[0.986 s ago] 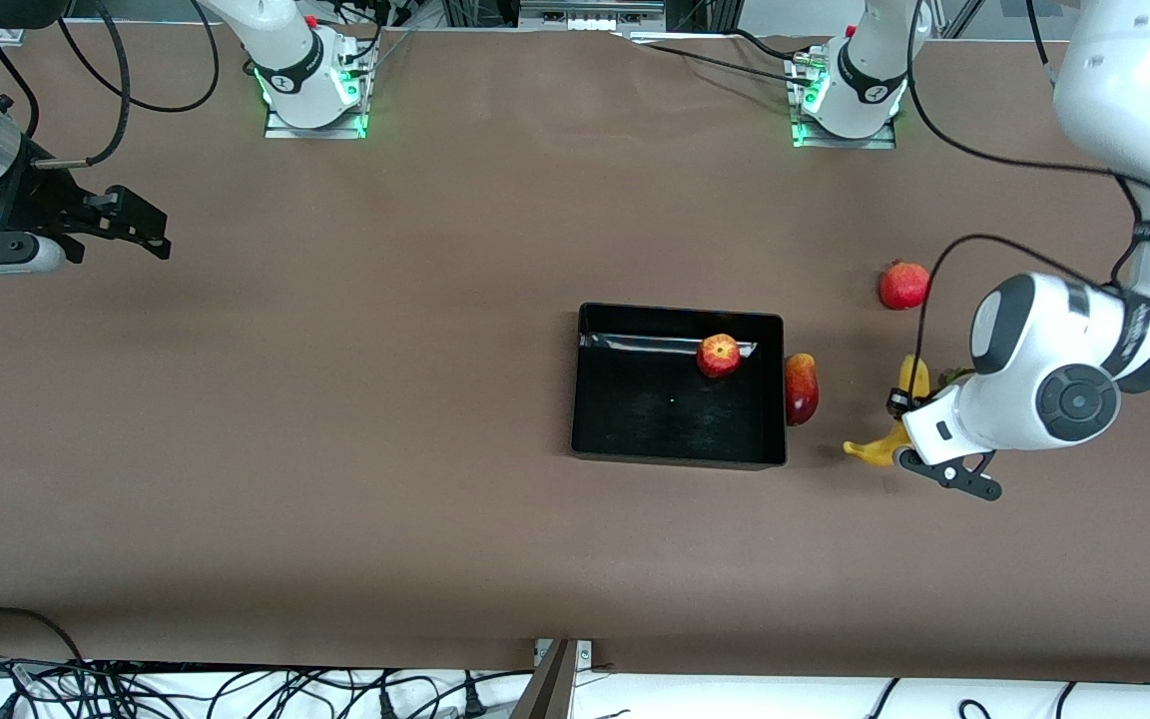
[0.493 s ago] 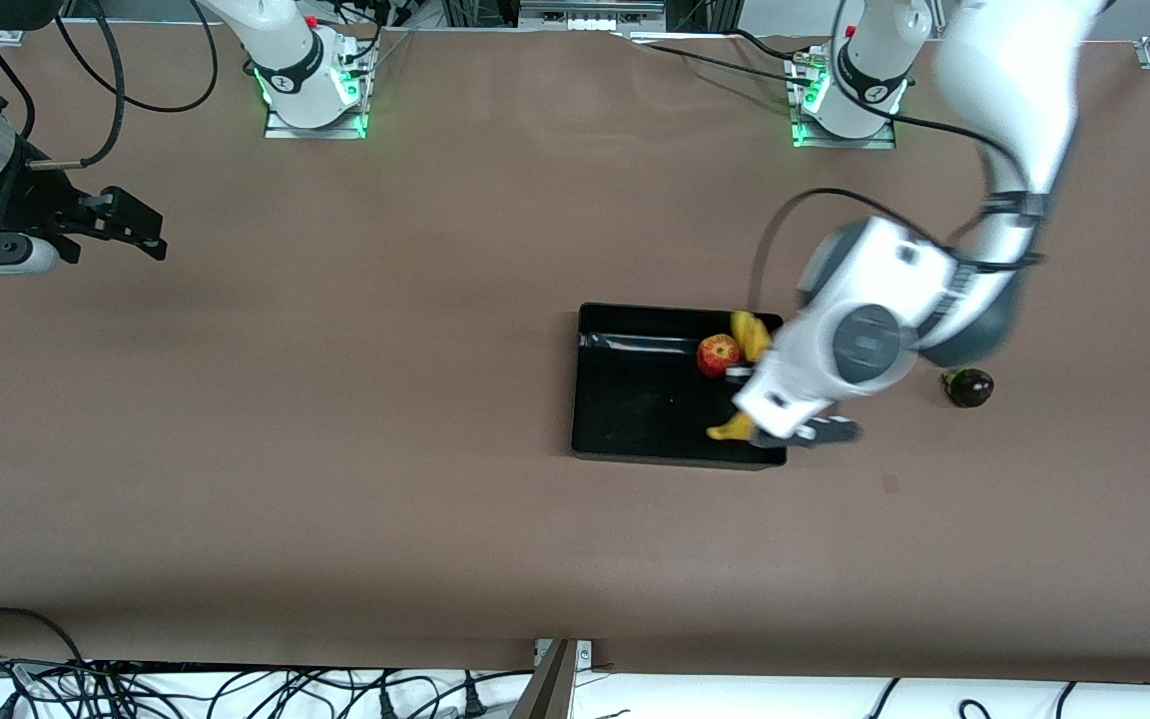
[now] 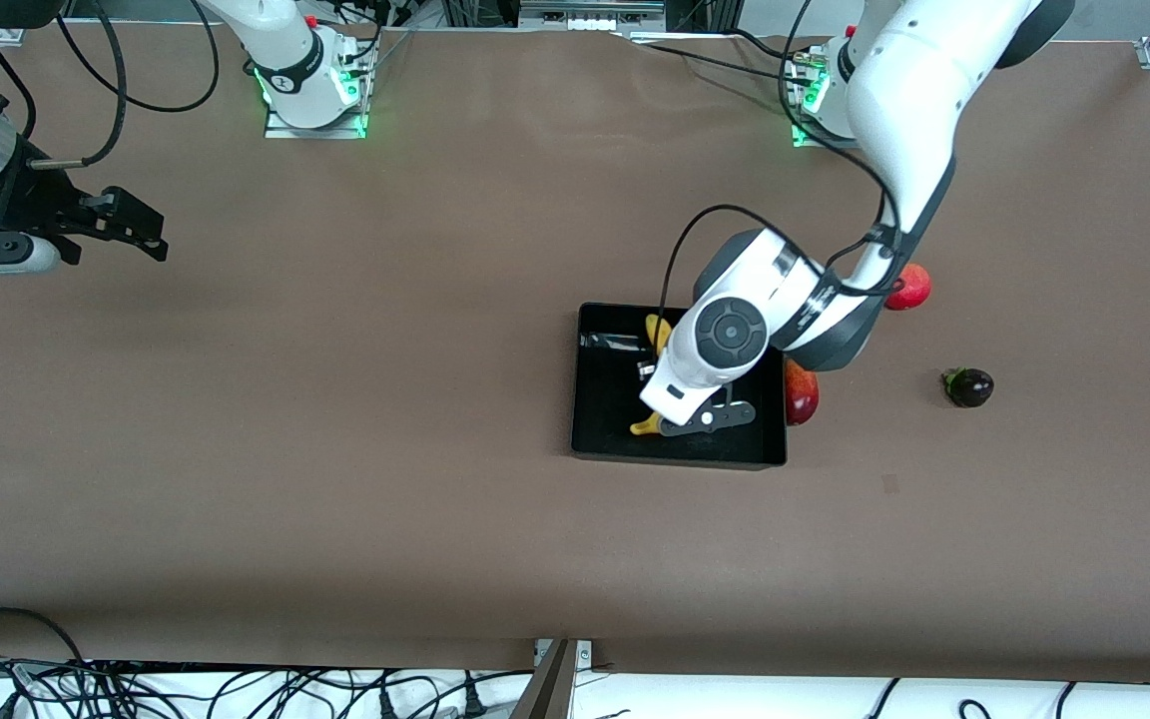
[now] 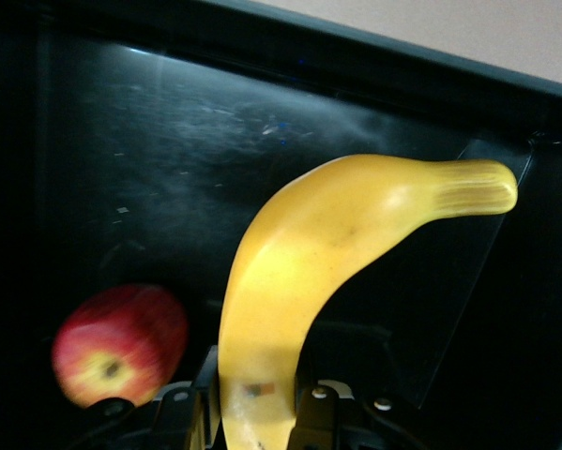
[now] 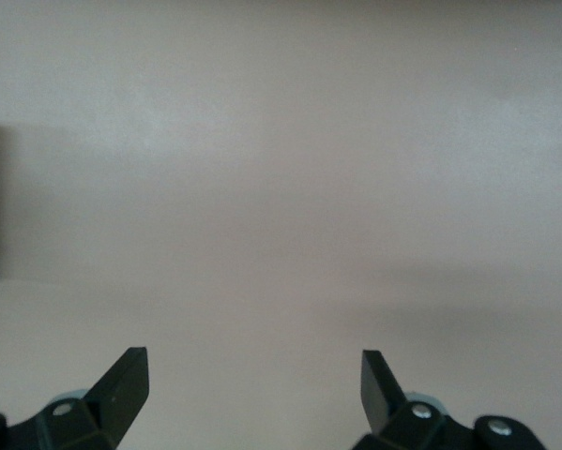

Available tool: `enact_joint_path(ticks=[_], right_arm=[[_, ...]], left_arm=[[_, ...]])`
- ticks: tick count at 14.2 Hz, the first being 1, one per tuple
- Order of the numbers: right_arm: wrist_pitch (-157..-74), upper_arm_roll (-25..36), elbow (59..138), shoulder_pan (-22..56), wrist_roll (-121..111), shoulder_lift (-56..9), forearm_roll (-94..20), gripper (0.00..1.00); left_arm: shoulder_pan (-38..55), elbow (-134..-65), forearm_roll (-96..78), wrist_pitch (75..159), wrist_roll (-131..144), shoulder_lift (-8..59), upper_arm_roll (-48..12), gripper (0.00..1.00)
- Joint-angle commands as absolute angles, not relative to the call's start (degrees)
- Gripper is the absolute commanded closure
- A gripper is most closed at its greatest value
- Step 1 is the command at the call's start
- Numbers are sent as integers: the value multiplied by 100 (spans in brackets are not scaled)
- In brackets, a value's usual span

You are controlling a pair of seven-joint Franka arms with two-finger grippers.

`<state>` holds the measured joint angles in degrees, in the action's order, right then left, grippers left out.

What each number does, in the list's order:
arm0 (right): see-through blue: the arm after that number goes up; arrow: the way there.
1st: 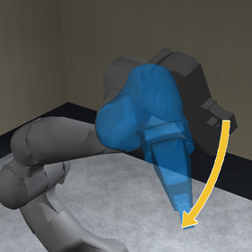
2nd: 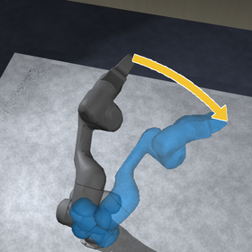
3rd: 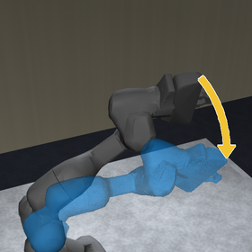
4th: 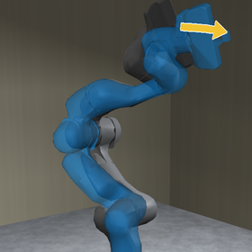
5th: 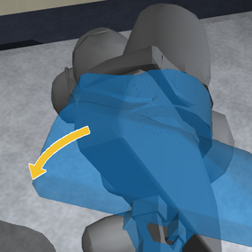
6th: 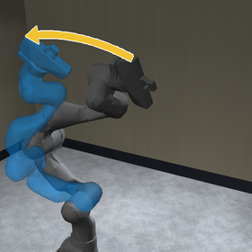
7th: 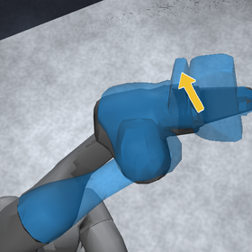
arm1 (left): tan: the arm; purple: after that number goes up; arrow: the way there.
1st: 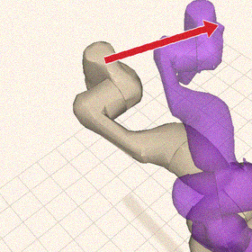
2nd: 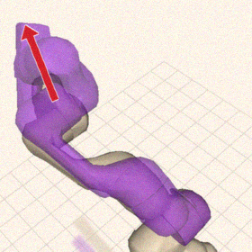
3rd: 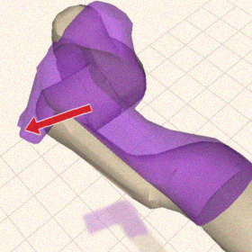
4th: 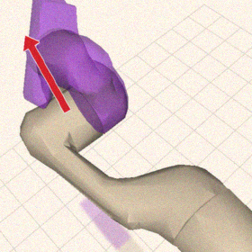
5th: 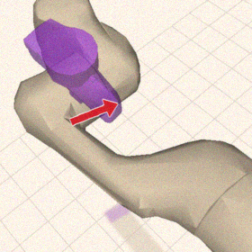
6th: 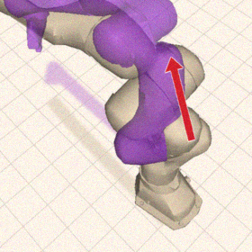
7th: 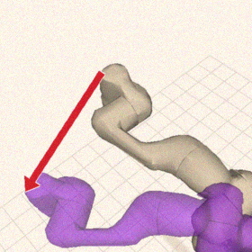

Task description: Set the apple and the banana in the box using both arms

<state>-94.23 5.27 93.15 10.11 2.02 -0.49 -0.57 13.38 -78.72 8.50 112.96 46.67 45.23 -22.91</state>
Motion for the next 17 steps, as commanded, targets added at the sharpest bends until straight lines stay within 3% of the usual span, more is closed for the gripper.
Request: enact_joint_path(ticks=[1,5,6,7,8,11,17], right_arm=[[-9413,510,9193,976,149,-97,-53,0],[-9422,519,9193,976,149,-97,-62,0],[-9448,510,9193,976,149,-97,-62,0],[-9440,518,9193,976,149,-97,-62,0],[-9439,510,9193,976,149,-97,-62,0],[-9439,518,9193,976,149,-97,-62,0],[-9439,519,9202,976,149,-97,-62,0]], left_arm=[[1450,-7655,852,11530,4720,4851,-2215,100],[1538,-7655,879,11637,4693,5141,-2197,98],[1555,-7655,879,11637,4685,5142,-2189,89],[1530,-7655,870,11628,4711,5142,-2188,54],[1512,-7655,870,11619,4720,5133,-2188,1],[1424,-7629,791,11506,4860,4906,-2197,0],[660,-7576,809,9584,3650,3175,-2232,0]])
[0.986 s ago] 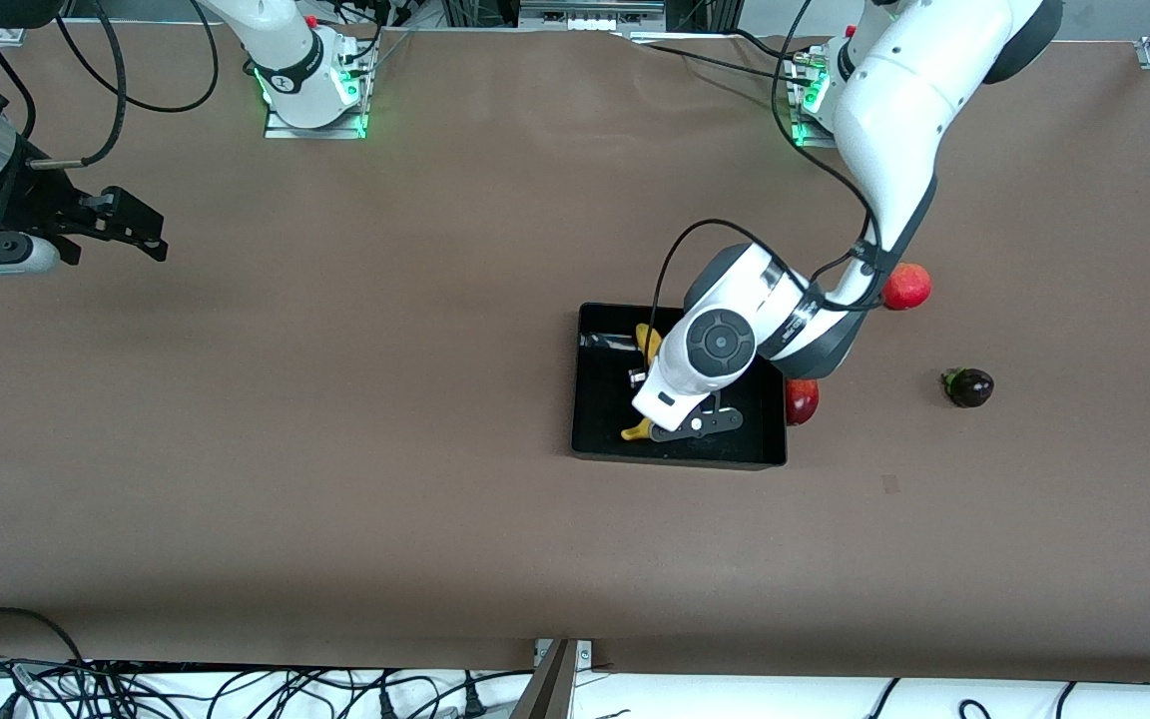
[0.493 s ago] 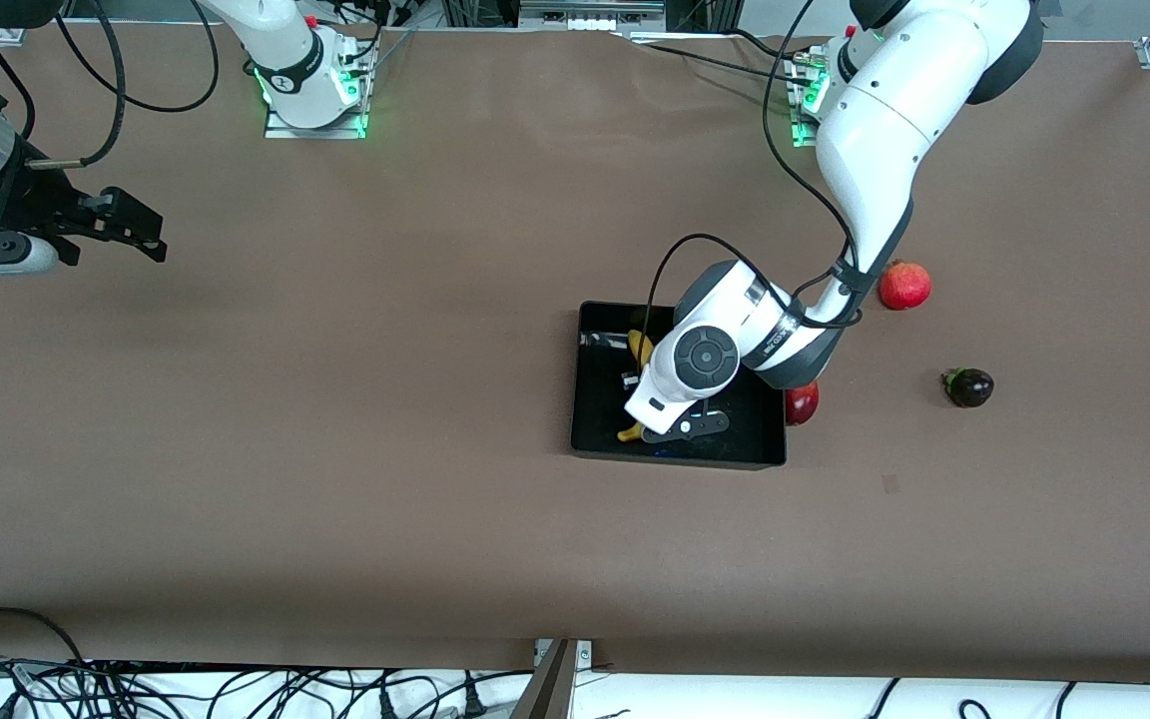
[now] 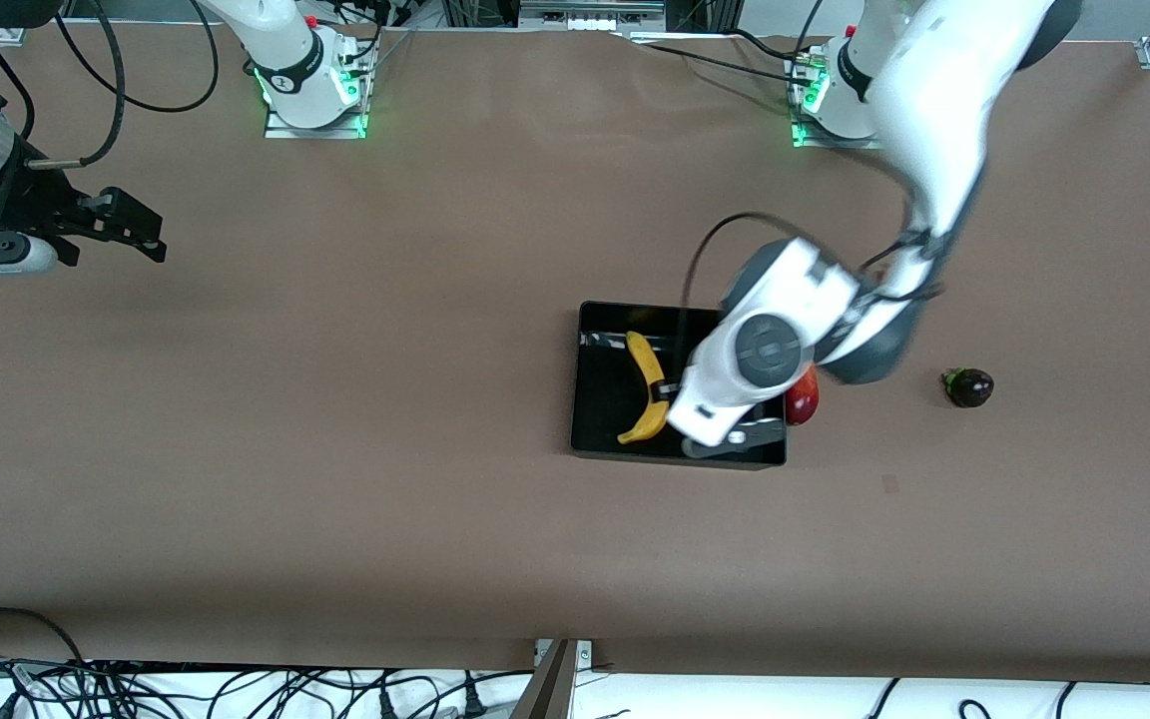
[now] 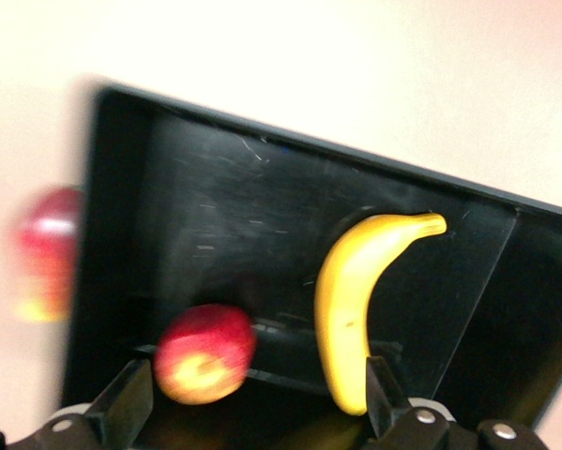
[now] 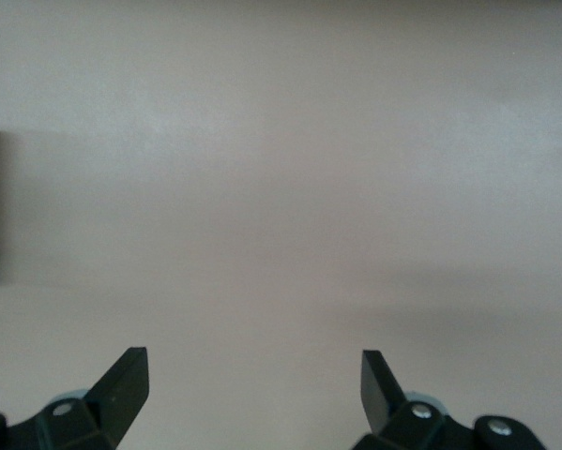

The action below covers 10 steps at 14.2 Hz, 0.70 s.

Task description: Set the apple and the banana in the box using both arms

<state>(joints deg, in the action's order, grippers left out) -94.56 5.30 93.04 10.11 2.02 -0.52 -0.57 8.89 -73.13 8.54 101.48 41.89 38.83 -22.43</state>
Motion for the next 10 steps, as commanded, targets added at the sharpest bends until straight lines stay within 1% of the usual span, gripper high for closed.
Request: enact_joint_path(ticks=[1,4,5,7,10], right_arm=[[-9431,519,9202,976,149,-97,-62,0],[-9439,519,9193,976,150,-97,-62,0],[-9439,519,9193,967,158,-97,-62,0],[-9439,519,9193,976,158,-97,-62,0],[-9439,519,9193,976,158,-97,-62,0]], left_arm=[[503,-7567,791,9241,3308,2947,-2232,0],[46,-7567,773,8431,2367,2269,-2250,0],[18,-7637,756,8385,2060,2033,-2163,0],[26,-7803,503,8385,1645,1611,-1647,0],[385,-8724,-70,8568,523,688,-434,0]])
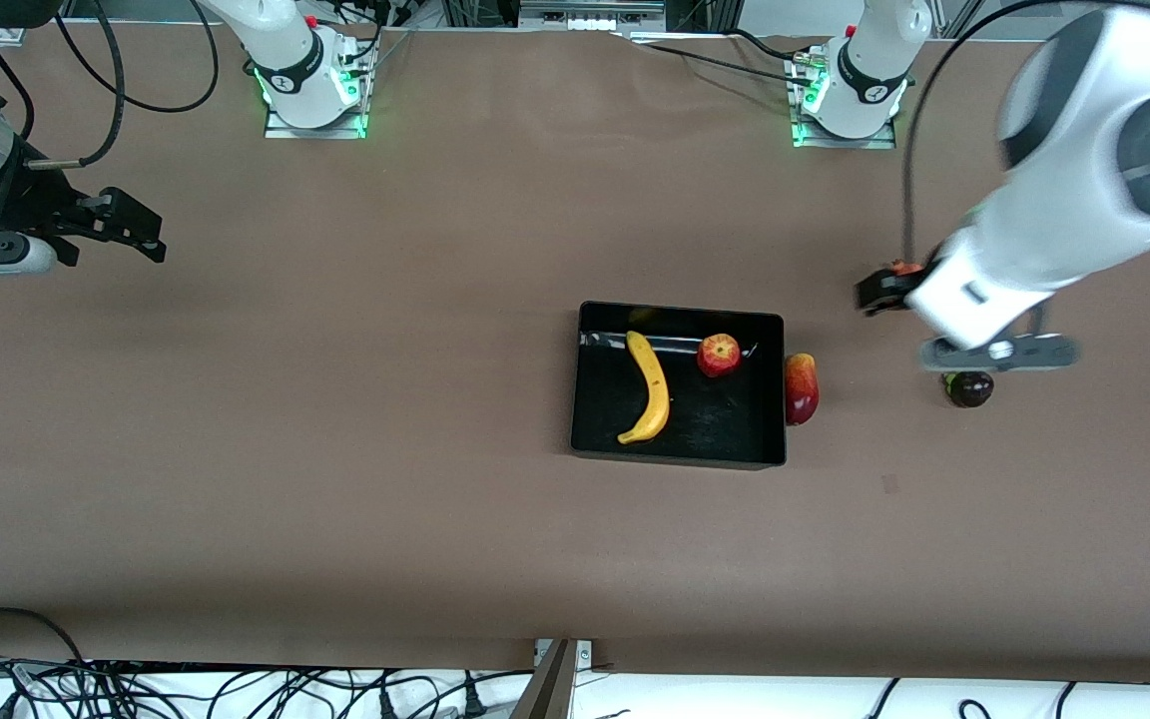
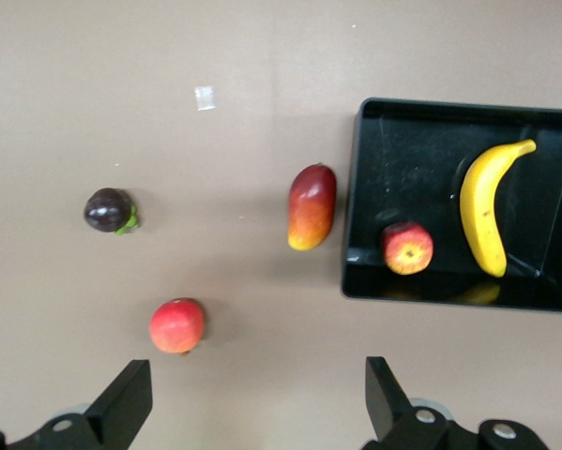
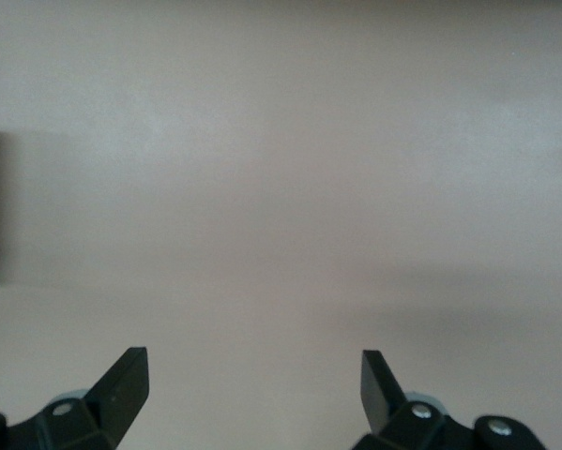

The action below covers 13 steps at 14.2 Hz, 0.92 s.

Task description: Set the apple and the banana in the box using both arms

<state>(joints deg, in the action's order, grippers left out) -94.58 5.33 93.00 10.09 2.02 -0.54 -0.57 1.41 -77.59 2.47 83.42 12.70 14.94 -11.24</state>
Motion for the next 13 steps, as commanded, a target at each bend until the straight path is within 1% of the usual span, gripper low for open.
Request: enact_joint_path(ticks=[1,2,4,5,7,9,13], right_arm=[[-9448,519,9193,976,158,-97,-62,0],[-9448,510,9193,976,158,-97,-62,0],[-9448,510,9193,976,158,-97,-62,0],[-9448,518,9193,976,158,-97,-62,0],[-9448,519,9193,976,158,-97,-62,0],[-9448,519,9193,976,158,-97,-62,0],[-9448,510,9193,976,158,-97,-62,0]], left_arm=[[482,-8910,-70,8674,266,512,-178,0],[492,-9034,-62,8753,272,371,-45,0],[457,-9132,209,8893,290,19,-26,0],[422,-9158,281,8973,299,-52,-26,0],[369,-9272,220,8930,291,-18,-18,0],[316,-9159,167,8580,272,70,-26,0],[273,-9132,-43,8578,255,132,-26,0]])
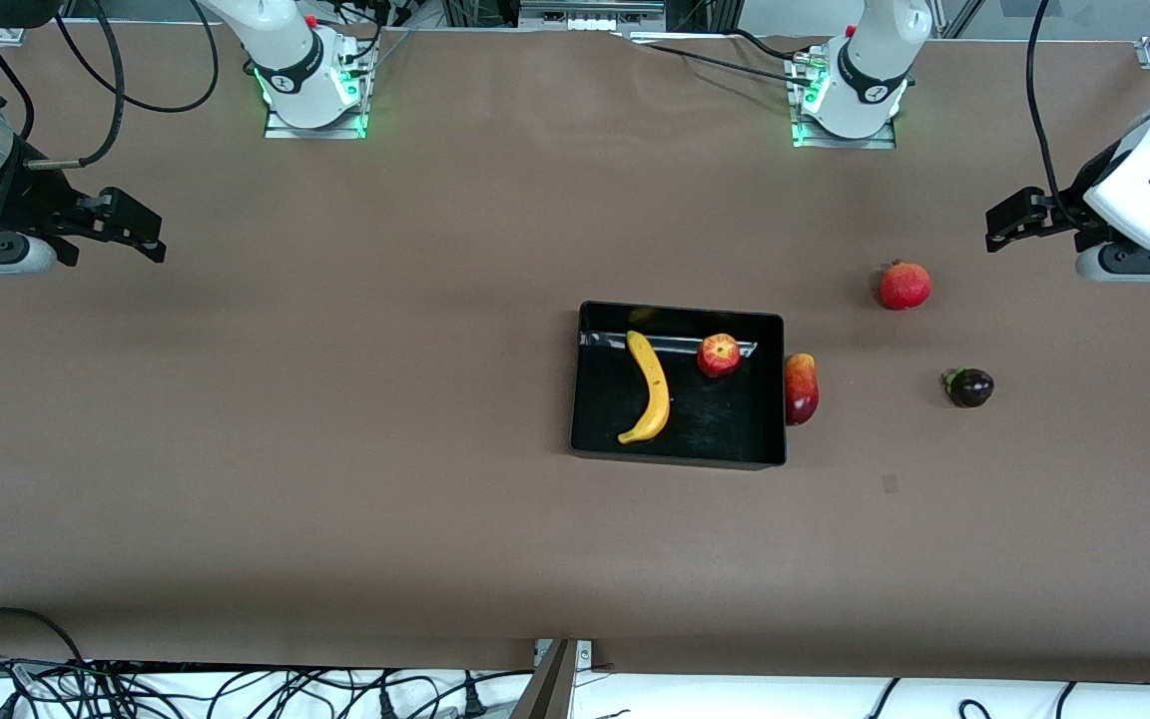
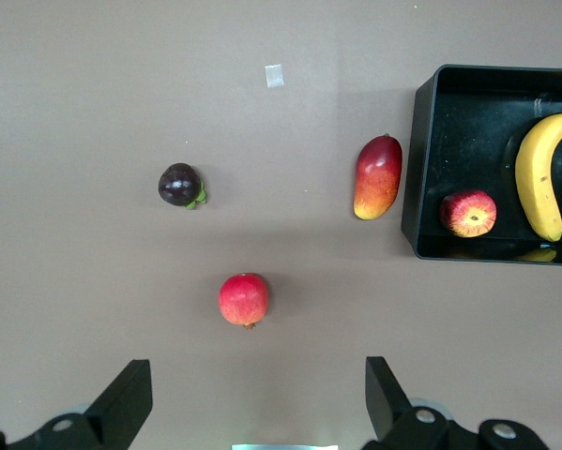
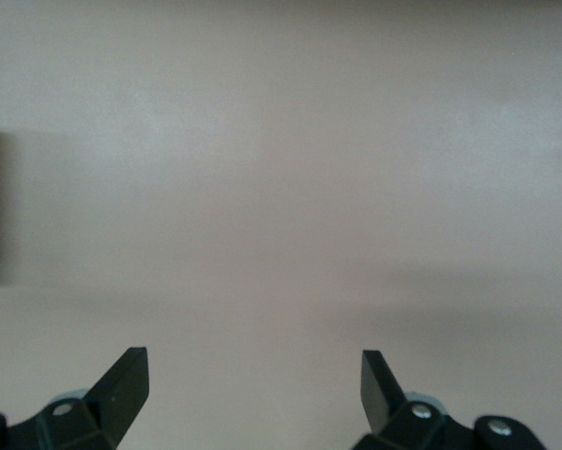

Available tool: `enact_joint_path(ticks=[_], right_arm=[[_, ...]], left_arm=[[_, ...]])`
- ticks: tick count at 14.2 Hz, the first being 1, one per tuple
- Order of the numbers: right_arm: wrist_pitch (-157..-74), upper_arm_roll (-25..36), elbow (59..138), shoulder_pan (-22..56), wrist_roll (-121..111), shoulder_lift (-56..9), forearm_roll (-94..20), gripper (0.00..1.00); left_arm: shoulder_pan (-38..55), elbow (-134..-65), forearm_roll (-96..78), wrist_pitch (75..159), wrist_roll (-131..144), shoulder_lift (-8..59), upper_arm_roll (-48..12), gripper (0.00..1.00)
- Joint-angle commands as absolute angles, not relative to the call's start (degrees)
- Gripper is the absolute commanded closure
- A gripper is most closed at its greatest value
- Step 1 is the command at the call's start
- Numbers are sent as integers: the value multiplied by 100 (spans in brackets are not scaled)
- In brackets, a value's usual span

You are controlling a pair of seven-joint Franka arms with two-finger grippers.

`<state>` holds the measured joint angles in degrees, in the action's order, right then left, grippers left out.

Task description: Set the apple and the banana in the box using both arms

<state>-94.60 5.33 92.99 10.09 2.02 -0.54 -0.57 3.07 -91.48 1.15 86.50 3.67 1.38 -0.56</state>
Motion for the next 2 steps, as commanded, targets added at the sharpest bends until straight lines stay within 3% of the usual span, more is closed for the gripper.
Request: enact_joint_path(ticks=[1,2], right_arm=[[-9448,518,9193,976,158,-97,-62,0],[-9448,519,9193,976,158,-97,-62,0]], left_arm=[[246,-9132,-44,8578,255,132,-26,0],[246,-9132,-44,8569,255,132,-26,0]])
